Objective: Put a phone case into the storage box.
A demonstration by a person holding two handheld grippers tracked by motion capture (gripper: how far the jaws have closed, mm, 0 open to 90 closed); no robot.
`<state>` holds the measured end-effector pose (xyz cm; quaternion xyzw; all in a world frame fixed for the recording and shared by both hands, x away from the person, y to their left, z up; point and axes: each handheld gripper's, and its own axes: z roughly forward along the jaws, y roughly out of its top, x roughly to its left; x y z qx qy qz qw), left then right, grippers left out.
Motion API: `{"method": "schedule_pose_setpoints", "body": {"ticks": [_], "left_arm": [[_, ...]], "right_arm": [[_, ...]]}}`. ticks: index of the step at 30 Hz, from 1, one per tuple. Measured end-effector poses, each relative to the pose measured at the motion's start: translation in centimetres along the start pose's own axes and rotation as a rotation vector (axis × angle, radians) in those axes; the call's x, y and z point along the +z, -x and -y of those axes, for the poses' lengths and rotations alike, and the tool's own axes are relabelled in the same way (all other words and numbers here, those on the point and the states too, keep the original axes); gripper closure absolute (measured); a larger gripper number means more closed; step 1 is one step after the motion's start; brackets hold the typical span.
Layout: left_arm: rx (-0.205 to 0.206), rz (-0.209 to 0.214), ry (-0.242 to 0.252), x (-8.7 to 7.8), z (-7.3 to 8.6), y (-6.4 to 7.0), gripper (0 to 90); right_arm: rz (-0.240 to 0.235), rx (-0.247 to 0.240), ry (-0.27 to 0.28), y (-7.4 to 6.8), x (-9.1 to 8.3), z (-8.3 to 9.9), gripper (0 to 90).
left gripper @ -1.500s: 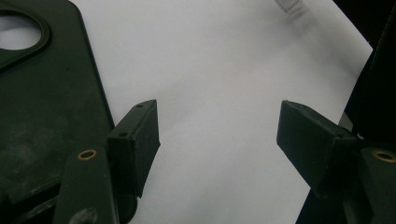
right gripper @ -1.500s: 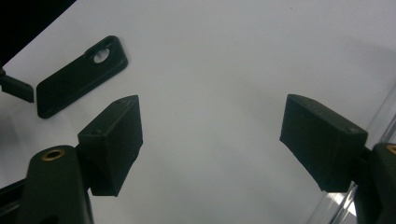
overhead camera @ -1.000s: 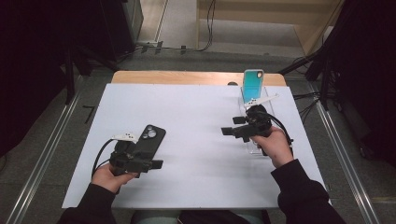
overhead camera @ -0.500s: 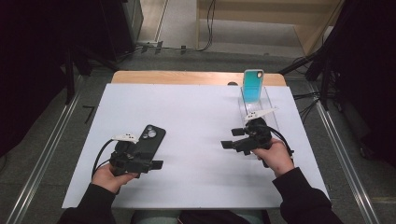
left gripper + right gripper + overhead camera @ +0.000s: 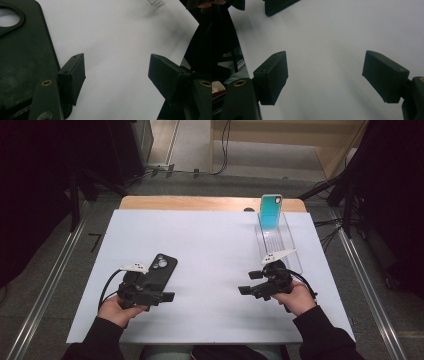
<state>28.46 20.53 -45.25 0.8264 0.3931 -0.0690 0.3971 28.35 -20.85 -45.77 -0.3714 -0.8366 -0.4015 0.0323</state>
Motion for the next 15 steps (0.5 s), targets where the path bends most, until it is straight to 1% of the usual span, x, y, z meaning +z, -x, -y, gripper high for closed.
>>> {"method": "schedule_pose_setpoints", "body": {"ticks": [4,6,10,12,15], "left_arm": [[0.0,-0.002,-0.002,0.0,0.0,0.0,30.0],[0.0,-0.003,0.0,0.0,0.0,0.0,30.1],[0.0,-0.002,-0.001,-0.1,0.1,0.0,30.0],[0.0,-0.003,-0.001,-0.1,0.1,0.1,30.1],[0.0,0.0,0.0,-0.1,0.1,0.0,30.0]], "right_arm": [[-0.006,-0.011,-0.026,-0.4,0.1,0.9,18.9],[-0.008,-0.005,-0.038,-0.4,0.2,1.3,18.9],[-0.008,-0.005,-0.041,-0.4,0.1,2.1,18.9],[-0.012,0.002,-0.045,-0.4,0.0,2.5,18.9],[-0.005,0.001,-0.055,-0.3,-0.2,3.1,18.9]]}}
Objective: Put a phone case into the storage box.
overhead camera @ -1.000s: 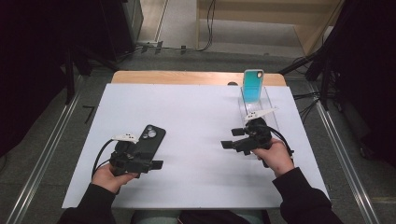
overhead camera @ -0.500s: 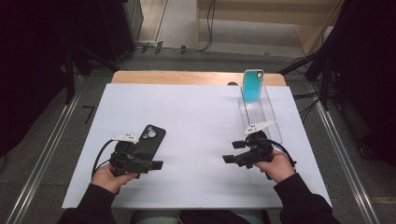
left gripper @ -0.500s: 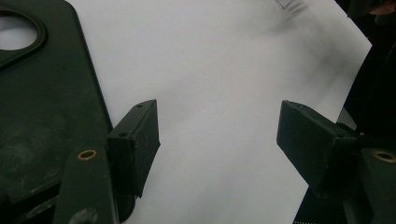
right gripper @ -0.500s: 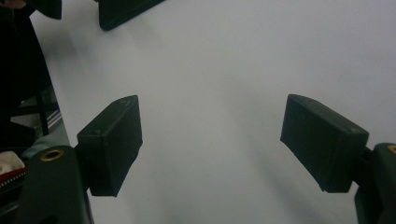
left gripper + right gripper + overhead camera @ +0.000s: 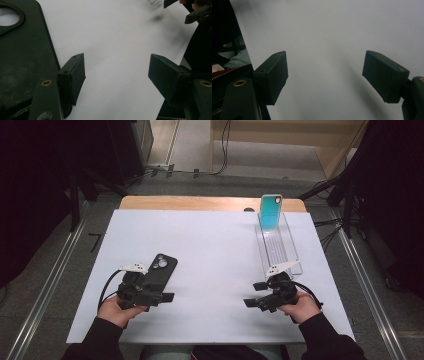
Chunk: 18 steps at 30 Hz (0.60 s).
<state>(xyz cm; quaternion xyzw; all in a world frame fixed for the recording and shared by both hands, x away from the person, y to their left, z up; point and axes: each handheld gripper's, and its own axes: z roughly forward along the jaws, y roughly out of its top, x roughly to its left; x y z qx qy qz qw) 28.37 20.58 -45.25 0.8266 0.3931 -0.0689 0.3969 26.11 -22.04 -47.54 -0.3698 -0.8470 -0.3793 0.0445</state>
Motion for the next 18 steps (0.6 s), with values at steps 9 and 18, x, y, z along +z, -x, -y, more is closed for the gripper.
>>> {"method": "schedule_pose_setpoints", "body": {"ticks": [9,18], "left_arm": [[0.004,-0.001,-0.002,0.0,0.0,0.0,30.0],[0.004,-0.01,0.009,-0.2,0.0,-0.1,30.0]], "right_arm": [[0.013,0.009,0.0,0.3,-0.5,1.4,18.9],[0.011,0.009,0.0,0.5,-0.4,1.6,18.9]]}}
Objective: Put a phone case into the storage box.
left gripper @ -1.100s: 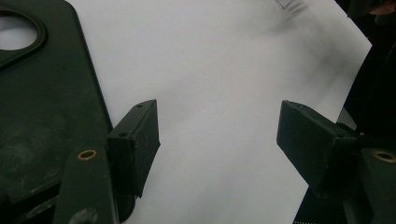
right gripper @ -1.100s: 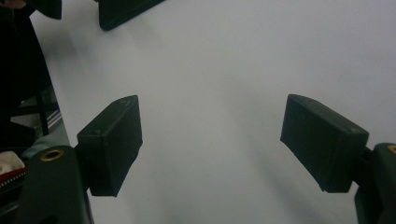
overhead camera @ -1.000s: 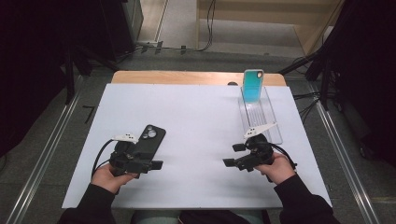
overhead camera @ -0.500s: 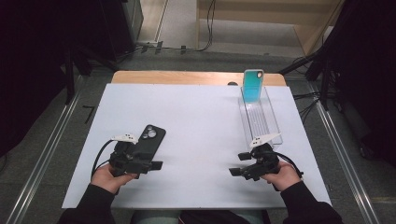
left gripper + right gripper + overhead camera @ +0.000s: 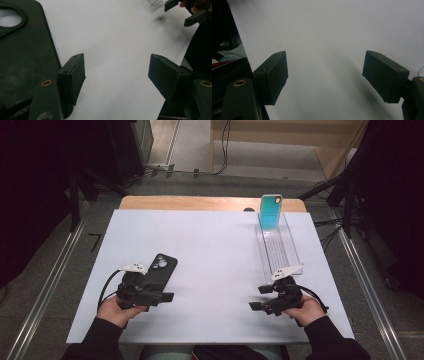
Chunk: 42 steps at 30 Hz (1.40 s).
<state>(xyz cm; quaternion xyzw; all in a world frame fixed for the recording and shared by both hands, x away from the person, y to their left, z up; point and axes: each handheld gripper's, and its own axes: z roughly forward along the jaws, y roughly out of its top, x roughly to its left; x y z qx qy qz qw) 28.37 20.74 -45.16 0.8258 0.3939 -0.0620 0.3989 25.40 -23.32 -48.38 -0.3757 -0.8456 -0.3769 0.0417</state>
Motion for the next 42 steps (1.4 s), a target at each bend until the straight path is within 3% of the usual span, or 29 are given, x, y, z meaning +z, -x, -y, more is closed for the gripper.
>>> {"method": "schedule_pose_setpoints", "body": {"ticks": [8,14,20,38,42], "left_arm": [[-0.006,-0.096,0.026,-0.4,-0.4,-0.4,26.7],[-0.009,-0.132,0.031,-0.6,-1.0,-0.9,26.6],[0.001,-0.119,0.052,-0.7,-1.3,-1.3,19.5],[-0.002,-0.183,0.07,-0.1,-3.2,-2.7,16.9],[-0.027,-0.198,0.102,0.0,-3.8,-2.9,12.5]], "right_arm": [[0.001,0.006,0.003,0.1,-0.1,0.0,18.9],[0.0,-0.004,0.002,0.0,0.0,-0.2,18.9],[-0.006,-0.014,0.004,0.0,0.1,-0.3,18.9],[-0.004,-0.017,0.004,0.0,0.1,-0.2,18.8],[-0.004,-0.017,0.005,0.0,0.1,-0.2,18.9]]}}
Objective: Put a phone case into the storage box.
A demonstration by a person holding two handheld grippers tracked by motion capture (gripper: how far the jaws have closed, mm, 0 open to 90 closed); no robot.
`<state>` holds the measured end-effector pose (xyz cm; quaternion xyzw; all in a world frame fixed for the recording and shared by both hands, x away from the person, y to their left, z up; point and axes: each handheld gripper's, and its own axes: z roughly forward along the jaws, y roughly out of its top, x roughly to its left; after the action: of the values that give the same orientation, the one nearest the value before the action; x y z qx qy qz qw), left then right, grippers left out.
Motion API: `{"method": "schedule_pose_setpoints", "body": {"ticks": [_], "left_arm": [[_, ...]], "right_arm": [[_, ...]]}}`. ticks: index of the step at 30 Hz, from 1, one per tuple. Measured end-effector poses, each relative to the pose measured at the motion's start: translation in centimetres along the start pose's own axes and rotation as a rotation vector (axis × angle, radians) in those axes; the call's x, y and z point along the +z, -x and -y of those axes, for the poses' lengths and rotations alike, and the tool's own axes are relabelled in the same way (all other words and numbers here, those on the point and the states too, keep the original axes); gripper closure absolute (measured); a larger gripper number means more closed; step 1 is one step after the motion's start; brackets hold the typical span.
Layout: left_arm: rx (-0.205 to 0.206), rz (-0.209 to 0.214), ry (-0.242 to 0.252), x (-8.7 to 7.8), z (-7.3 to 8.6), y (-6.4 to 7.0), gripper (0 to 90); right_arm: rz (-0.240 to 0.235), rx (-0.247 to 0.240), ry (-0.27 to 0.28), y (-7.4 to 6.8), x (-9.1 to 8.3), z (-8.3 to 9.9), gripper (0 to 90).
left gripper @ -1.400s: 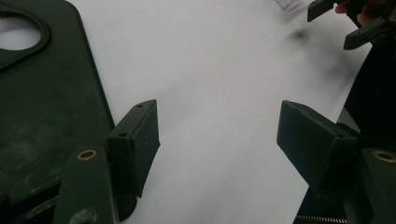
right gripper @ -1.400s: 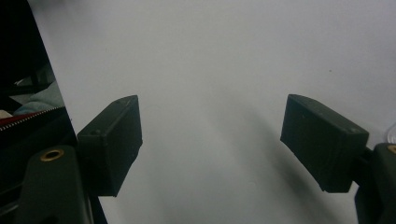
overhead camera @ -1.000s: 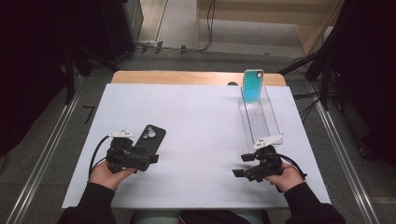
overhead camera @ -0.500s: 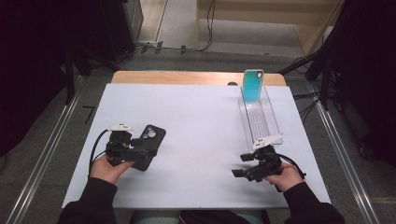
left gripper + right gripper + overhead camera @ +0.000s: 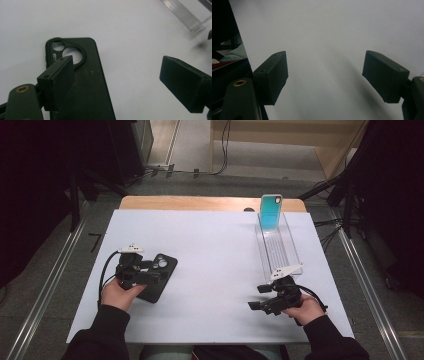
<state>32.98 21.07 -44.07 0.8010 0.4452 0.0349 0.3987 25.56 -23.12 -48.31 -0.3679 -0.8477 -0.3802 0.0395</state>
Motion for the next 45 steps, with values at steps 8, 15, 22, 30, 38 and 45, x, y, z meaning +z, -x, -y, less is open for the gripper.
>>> {"method": "schedule_pose_setpoints", "body": {"ticks": [8,15,22,30,38,45], "left_arm": [[0.007,-0.013,0.013,0.7,-1.1,0.0,0.0],[0.013,-0.043,0.038,1.5,-1.7,-0.4,0.0],[0.036,-0.15,-0.02,2.4,-1.6,-0.4,0.5],[0.015,-0.15,-0.008,2.7,-1.3,-0.4,0.6],[0.004,-0.157,-0.002,2.7,-0.8,-0.8,4.1],[0.008,-0.177,-0.031,3.1,-0.4,-0.9,4.3]], "right_arm": [[0.001,0.002,0.005,0.0,-0.1,0.0,18.9],[0.001,0.002,0.003,0.0,-0.1,0.0,18.9],[0.002,-0.001,0.004,0.1,-0.1,-0.1,18.8],[0.002,0.0,0.004,0.0,-0.1,0.0,18.9],[-0.001,0.001,0.005,0.0,-0.1,-0.1,18.9],[0.0,0.002,0.008,0.0,-0.2,-0.1,18.9]]}}
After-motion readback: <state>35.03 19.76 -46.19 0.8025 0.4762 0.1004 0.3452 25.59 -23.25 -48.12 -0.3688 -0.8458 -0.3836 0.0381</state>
